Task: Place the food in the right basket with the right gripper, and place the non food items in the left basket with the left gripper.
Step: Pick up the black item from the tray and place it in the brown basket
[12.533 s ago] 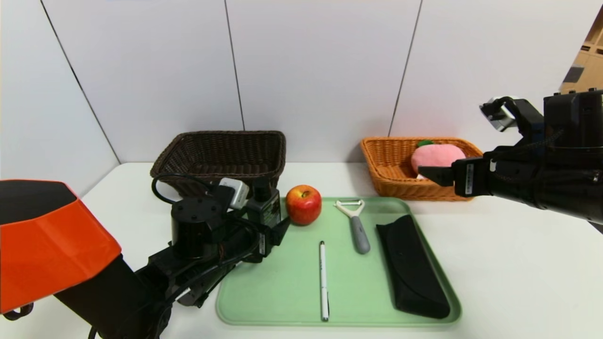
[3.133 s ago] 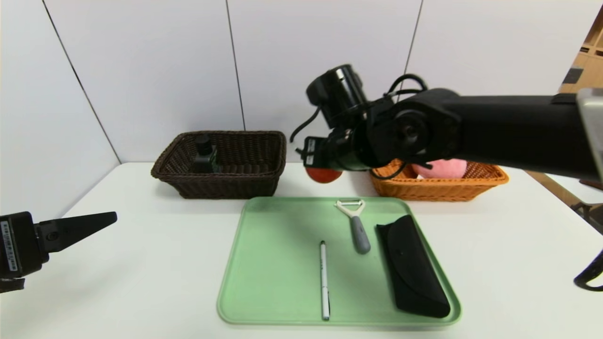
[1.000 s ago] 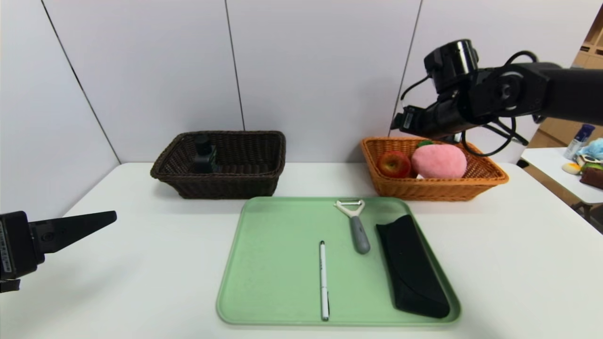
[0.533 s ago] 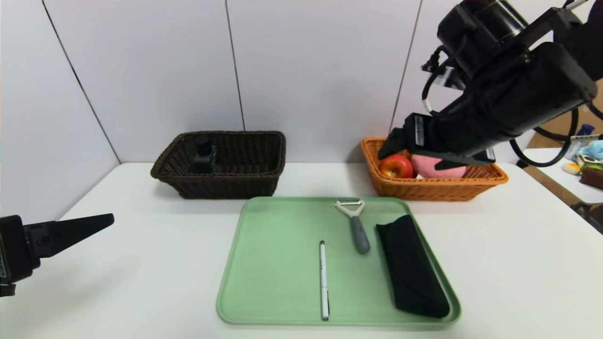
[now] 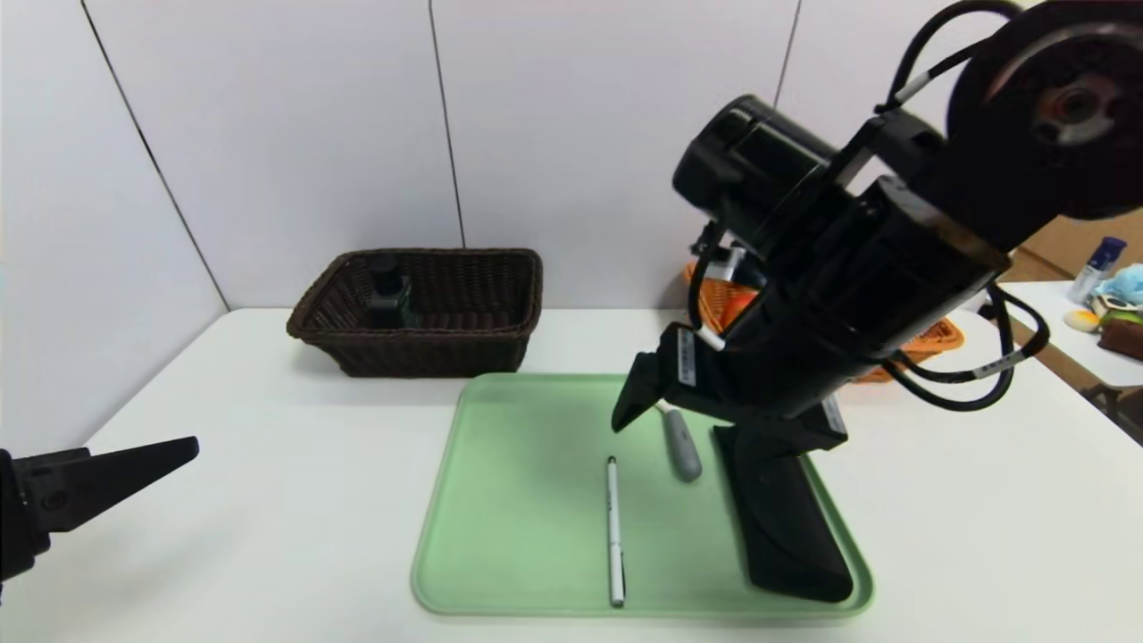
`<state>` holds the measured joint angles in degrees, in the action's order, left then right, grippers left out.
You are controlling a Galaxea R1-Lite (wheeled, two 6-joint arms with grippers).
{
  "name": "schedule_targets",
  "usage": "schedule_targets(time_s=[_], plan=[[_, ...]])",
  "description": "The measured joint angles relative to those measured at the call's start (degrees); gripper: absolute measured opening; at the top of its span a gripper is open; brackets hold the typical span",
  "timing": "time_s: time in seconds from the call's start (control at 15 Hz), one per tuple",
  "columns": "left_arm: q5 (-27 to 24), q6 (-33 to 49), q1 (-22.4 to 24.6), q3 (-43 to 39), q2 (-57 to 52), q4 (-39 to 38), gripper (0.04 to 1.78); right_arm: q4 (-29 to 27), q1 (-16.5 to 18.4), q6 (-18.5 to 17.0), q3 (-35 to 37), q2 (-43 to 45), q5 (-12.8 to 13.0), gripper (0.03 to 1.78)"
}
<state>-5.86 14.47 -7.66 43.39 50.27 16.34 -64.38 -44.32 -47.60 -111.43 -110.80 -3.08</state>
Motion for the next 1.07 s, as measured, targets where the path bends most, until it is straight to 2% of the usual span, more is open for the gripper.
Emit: schedule_targets(time_s=[0.4,0.67,1.07], plan=[[-0.02,0.05,0.00,-0.39,-1.88,0.96,1.69,-0.22,-2.36,-0.79,0.00,-7.36,0.98,1.69],[-0.09,-0.06,0.00,-0.50,-2.18,0.98,1.69,0.29,-3.38,-0.74,0.00,-11.06,4.12,1.69],[-0.09,-0.09,0.00,-1.35,-2.21,0.83,1.69,1.21,-3.30,-0.33,-0.13,-12.35,5.56,1.70]])
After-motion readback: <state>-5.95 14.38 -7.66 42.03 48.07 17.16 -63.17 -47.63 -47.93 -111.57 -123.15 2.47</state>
